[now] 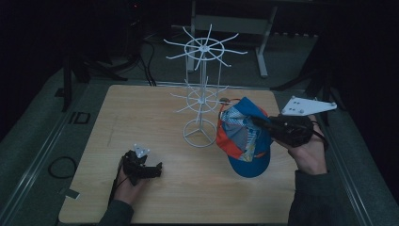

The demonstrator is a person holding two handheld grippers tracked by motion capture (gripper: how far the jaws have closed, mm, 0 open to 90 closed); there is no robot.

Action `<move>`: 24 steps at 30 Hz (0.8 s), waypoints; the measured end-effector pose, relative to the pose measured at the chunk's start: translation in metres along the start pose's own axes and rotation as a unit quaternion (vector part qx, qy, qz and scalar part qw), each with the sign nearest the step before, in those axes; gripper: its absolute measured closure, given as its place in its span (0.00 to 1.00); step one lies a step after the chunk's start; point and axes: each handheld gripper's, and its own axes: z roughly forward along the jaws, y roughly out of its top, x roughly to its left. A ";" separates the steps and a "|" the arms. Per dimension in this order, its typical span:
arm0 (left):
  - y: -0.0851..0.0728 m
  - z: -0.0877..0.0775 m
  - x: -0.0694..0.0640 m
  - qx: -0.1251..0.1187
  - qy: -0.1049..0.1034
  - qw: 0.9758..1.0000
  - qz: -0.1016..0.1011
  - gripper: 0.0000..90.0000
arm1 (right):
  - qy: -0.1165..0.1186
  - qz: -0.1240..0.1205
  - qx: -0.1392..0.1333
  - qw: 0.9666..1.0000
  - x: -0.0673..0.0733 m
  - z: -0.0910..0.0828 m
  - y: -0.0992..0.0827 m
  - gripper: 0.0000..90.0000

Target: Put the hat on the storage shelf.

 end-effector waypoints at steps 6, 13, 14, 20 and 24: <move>0.000 0.000 0.000 0.000 0.000 1.000 0.000 0.02 | -0.001 -0.003 -0.007 1.000 0.001 -0.001 0.005 0.99; 0.000 0.000 0.000 0.000 0.000 1.000 0.000 0.02 | -0.004 -0.003 -0.019 1.000 0.001 -0.002 0.010 0.99; 0.000 0.000 0.000 0.000 0.000 1.000 0.000 0.02 | -0.004 -0.002 -0.021 1.000 0.001 -0.002 0.011 0.99; 0.000 0.000 0.000 0.000 0.000 1.000 0.000 0.02 | -0.007 0.002 -0.040 0.999 0.000 -0.005 0.014 0.99; 0.000 0.000 0.000 0.000 0.000 1.000 0.000 0.02 | -0.009 0.005 -0.053 0.999 -0.001 -0.007 0.016 0.99</move>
